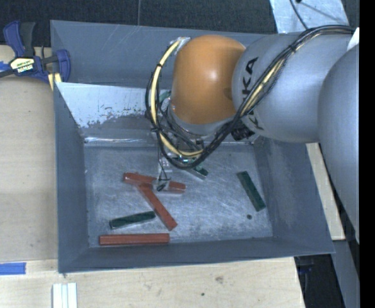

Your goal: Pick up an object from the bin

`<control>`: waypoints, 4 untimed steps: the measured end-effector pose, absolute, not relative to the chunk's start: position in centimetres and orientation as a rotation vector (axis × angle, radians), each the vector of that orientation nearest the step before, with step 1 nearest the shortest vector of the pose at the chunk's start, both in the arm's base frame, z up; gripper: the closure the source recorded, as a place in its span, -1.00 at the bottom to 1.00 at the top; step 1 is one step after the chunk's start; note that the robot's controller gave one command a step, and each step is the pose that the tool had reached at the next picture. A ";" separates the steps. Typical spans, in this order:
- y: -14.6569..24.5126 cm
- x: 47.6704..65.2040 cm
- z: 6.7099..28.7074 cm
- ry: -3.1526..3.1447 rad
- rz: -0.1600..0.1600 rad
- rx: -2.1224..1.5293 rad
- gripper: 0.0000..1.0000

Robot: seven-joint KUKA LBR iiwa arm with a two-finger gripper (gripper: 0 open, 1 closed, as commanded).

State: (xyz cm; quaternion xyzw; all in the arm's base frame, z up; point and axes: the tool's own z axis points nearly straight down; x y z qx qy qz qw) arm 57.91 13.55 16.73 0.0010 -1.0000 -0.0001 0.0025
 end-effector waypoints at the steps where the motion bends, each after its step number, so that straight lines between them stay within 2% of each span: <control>1: 13.2 61.5 6.9 -3.138 0.001 -0.163 -1.00; 2: -0.8 58.9 7.1 -3.136 0.004 -0.231 -1.00; 3: -0.3 59.0 7.2 -3.139 0.000 -0.222 1.00; 4: -5.5 58.4 20.3 -3.149 0.004 -0.184 1.00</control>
Offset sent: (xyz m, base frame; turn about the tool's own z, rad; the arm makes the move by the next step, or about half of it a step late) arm 0.0349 -0.0028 -0.0964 0.1064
